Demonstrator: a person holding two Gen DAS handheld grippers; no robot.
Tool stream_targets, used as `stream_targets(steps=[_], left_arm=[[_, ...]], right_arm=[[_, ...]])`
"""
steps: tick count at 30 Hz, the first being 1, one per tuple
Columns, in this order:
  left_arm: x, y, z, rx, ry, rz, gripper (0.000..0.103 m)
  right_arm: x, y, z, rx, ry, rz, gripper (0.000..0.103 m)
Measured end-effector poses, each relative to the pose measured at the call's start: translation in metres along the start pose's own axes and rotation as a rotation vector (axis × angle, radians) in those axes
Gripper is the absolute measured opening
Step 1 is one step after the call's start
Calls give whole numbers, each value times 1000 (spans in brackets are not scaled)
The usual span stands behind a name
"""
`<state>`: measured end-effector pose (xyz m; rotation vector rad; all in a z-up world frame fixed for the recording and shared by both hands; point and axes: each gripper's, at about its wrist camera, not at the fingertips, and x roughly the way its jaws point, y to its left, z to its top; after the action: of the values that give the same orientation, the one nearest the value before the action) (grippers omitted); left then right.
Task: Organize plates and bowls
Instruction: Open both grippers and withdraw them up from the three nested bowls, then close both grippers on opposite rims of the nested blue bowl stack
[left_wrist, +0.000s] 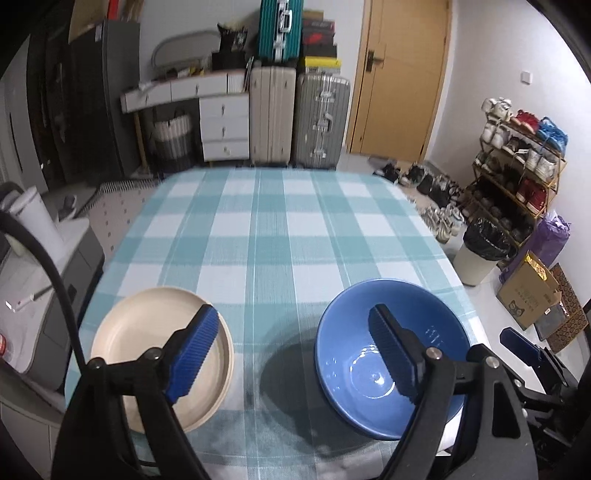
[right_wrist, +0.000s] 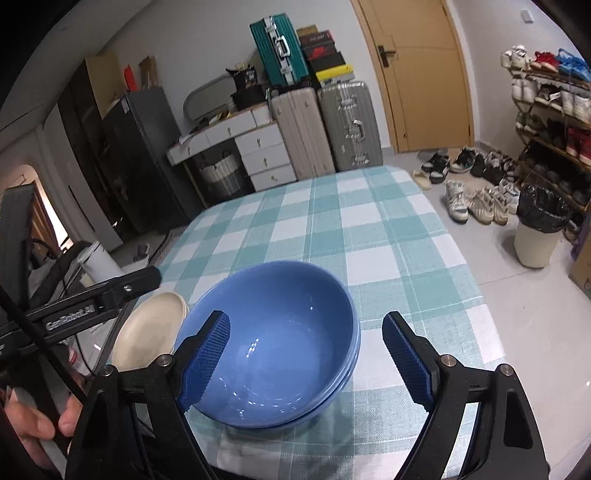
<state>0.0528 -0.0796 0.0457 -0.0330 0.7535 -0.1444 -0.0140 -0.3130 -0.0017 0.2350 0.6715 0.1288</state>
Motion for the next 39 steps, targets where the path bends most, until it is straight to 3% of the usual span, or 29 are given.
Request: stream_targets(steps=[2, 7, 10, 14, 19, 23, 28, 34, 39], left_arm=[[-6, -2, -6, 29, -46, 27, 97], [-6, 0, -17, 42, -109, 20, 99], [4, 3, -22, 30, -106, 11, 100], [19, -1, -26, 49, -72, 27, 100], [27, -4, -26, 51, -43, -9, 101], [32, -4, -28, 44, -34, -26, 102], [57, -2, -30, 1, 83, -45, 102], [80, -8, -37, -23, 207, -73, 101], [87, -9, -35, -53, 229, -69, 101]], right_arm=[[1, -3, -3, 27, 11, 0, 91], [-6, -15, -13, 92, -35, -6, 97], [-12, -15, -18, 83, -97, -27, 102], [-15, -17, -22, 90, -94, -8, 102], [-13, -15, -22, 46, -93, -57, 102], [0, -22, -21, 82, -33, -38, 102], [21, -38, -16, 145, 53, -41, 102], [53, -67, -12, 291, 176, 28, 102], [73, -67, -8, 292, 230, 43, 102]])
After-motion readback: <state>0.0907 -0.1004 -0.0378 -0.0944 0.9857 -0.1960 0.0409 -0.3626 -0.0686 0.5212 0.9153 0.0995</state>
